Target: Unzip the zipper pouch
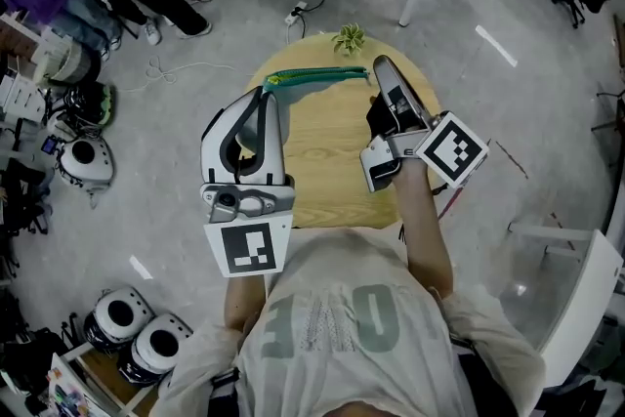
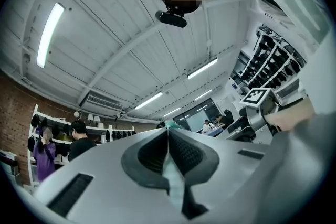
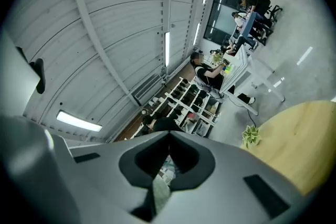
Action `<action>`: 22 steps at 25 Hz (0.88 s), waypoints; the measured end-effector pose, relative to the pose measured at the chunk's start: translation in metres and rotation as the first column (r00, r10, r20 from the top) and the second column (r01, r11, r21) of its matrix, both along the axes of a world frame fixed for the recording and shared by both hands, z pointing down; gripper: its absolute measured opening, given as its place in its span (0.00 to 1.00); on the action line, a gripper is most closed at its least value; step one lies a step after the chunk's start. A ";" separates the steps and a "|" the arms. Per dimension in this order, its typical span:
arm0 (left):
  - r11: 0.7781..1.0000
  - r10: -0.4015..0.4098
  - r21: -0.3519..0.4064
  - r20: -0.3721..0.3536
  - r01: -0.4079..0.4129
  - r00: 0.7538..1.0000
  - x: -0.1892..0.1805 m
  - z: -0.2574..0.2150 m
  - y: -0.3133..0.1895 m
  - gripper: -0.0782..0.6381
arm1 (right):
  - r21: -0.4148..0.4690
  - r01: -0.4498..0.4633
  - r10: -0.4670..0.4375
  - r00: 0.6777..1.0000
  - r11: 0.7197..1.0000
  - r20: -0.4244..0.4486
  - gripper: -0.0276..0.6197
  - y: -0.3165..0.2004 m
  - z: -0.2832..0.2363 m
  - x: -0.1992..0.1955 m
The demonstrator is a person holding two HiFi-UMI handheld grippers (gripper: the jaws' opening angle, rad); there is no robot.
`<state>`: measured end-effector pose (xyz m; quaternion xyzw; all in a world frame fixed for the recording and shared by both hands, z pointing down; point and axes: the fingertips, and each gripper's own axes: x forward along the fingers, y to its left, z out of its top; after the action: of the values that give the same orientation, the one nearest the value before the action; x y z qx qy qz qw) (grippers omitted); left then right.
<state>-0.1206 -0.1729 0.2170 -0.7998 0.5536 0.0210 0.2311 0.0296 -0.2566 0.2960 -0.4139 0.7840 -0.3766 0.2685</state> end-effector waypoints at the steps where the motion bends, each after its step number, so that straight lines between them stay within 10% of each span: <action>1: 1.000 0.002 -0.004 -0.004 -0.002 1.000 0.001 0.001 0.000 0.15 | -0.001 -0.003 0.003 1.000 1.000 0.002 0.09 -0.001 0.000 0.001; 22: 0.940 0.245 -0.203 -0.160 -0.275 0.956 0.071 0.052 -0.013 0.15 | 0.027 -0.181 0.182 0.981 0.983 -0.062 0.18 0.037 0.012 0.074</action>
<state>-0.0491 -0.1861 0.2688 -0.8837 0.4557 0.0423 0.0979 0.1038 -0.2192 0.3085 -0.4926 0.7552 -0.3288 0.2809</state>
